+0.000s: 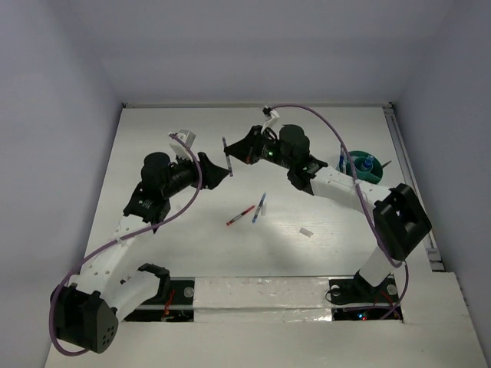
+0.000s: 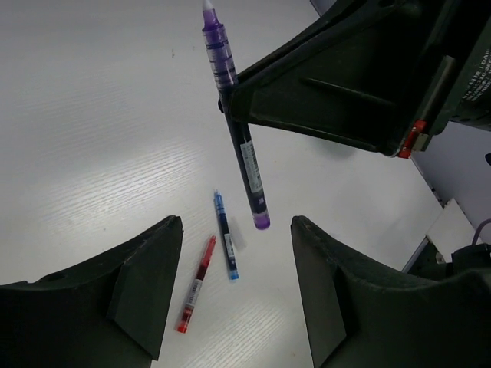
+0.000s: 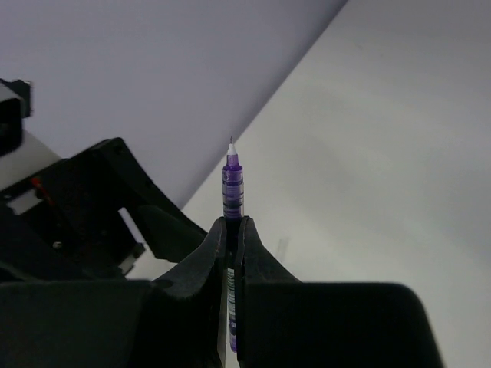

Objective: Sort the stationery into containers
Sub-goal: Pick up the pen from the center of the board, then close the pen cap on the pen.

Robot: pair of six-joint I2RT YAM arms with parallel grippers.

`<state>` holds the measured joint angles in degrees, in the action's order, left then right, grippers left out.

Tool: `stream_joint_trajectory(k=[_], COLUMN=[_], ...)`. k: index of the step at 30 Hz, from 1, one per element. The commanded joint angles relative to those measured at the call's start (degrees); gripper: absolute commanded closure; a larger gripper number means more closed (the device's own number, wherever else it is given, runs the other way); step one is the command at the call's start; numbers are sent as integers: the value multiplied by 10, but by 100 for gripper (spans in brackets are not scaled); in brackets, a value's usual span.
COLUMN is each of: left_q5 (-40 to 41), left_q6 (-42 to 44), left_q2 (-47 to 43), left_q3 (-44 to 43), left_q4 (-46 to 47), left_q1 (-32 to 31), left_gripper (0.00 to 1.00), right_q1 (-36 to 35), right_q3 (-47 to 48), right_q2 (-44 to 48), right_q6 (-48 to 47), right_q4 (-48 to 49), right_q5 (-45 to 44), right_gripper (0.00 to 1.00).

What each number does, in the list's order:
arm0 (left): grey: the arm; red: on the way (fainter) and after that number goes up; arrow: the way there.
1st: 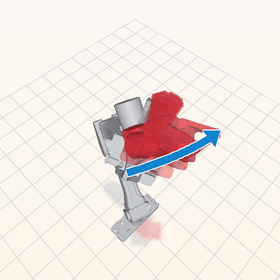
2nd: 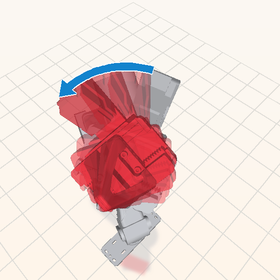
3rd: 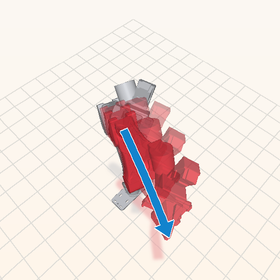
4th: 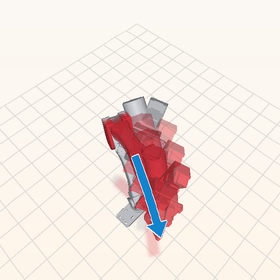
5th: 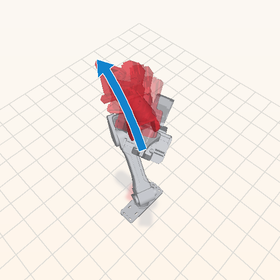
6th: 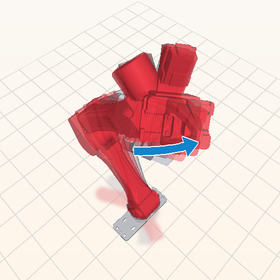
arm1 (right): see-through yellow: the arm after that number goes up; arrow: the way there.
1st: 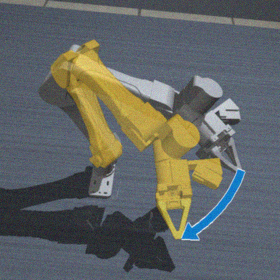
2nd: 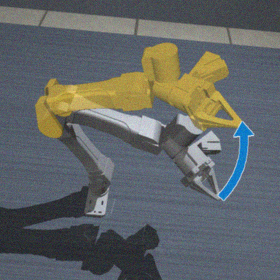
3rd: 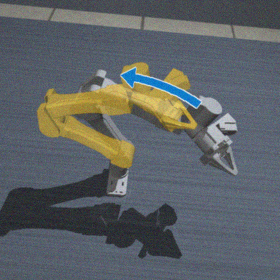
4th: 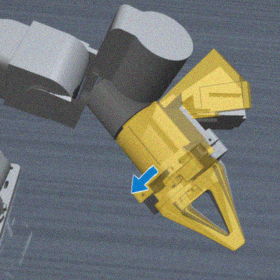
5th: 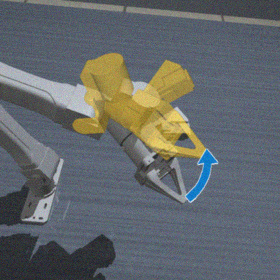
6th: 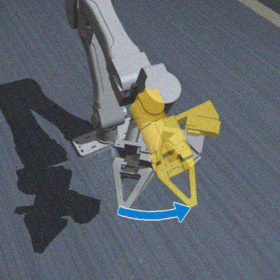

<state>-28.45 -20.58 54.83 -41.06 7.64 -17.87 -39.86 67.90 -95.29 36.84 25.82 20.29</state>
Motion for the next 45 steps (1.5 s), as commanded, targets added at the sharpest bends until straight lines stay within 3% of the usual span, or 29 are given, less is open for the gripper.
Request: stream_joint_trajectory(k=[1, 5, 15, 17, 20, 26, 28, 29, 33, 34, 36, 38, 39, 41, 43, 45], left_q5=[-22, -21, -18, -19, -14, 8, 36, 47, 114, 129, 174, 221, 235, 268, 275, 268], left_q6=[-13, -13, -17, -17, -16, -3, 7, 12, 25, 26, 37, 43, 48, 48, 47, 44], left_q2=[-15, -9, -25, -25, -27, -38, -51, -56, -81, -86, -107, -130, -137, -153, -159, -161], left_q3=[5, 4, 9, 9, 7, 4, -2, -2, -18, -31, -45, -57, -62, -80, -100, -113], left_q4=[43, 39, 48, 47, 43, 22, 5, -1, -43, -66, -96, -109, -113, -120, -122, -125], left_q1=[6, 6, 6, 6, 6, 6, 6, 6, 6, 6, 6, 6, 6, 6, 12, 12], left_gripper=[46, 50, 77, 78, 98, 100, 100, 100, 100, 100, 100, 100, 100, 100, 100, 100], right_q1=[-9, -22, -39, -39, -39, -39, -39, -39, -33, -33, -33, -33, -33, -33, -57, -90], right_q3=[-1, -3, -5, 0, -1, 6, 21, 24, 30, 27, 23, 14, 11, 8, 16, 58], right_q2=[1, -1, -9, -10, -9, -7, -5, -2, 21, 27, 36, 32, 18, -1, -30, -69], right_q6=[69, 88, 88, 87, 87, 76, 48, 38, -9, -18, -50, -59, -59, -62, -82, -122], right_q4=[117, 145, 150, 142, 143, 113, 69, 55, -8, -15, -49, -58, -60, -61, -73, -121], right_q5=[29, 45, 62, 64, 63, 58, 69, 67, 65, 69, 75, 81, 91, 98, 81, 53], right_gripper=[100, 100, 100, 100, 100, 100, 79, 62, 40, 40, 41, 47, 70, 88, 90, 84])
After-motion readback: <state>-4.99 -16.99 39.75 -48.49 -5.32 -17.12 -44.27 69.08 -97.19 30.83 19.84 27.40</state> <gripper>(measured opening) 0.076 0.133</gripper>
